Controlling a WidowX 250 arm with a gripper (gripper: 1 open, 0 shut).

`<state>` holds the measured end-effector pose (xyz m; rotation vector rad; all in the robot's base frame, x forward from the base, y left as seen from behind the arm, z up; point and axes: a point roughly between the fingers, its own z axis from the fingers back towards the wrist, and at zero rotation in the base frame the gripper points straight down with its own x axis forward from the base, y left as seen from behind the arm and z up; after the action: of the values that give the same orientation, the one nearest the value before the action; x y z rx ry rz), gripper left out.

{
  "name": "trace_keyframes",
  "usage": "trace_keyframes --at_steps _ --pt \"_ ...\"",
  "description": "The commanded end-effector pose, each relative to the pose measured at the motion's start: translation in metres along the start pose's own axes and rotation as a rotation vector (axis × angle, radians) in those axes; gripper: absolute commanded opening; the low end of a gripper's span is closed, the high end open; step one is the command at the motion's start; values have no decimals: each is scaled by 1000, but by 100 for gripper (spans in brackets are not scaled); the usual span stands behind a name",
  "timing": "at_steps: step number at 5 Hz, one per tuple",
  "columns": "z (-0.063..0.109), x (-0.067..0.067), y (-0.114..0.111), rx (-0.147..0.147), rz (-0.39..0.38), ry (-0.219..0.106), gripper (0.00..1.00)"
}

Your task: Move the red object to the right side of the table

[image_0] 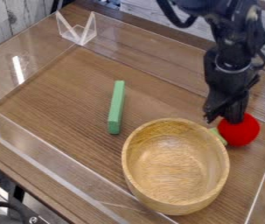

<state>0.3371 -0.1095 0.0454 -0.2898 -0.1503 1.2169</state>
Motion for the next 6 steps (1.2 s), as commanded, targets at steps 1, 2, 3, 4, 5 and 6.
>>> trace_keyframes --at_steps 1,2,3,4,5,6 --pt "9 -2 -7 -41 -21 -14 100" --pt "10 -1 -7 -42 -33 -25 100" --pt "19 3 -11 -37 -41 -22 100" --pt "24 11 -4 -32 -61 -13 100" --pt "28 20 3 -29 -77 -4 100" --pt "39 23 4 -28 -96 7 100"
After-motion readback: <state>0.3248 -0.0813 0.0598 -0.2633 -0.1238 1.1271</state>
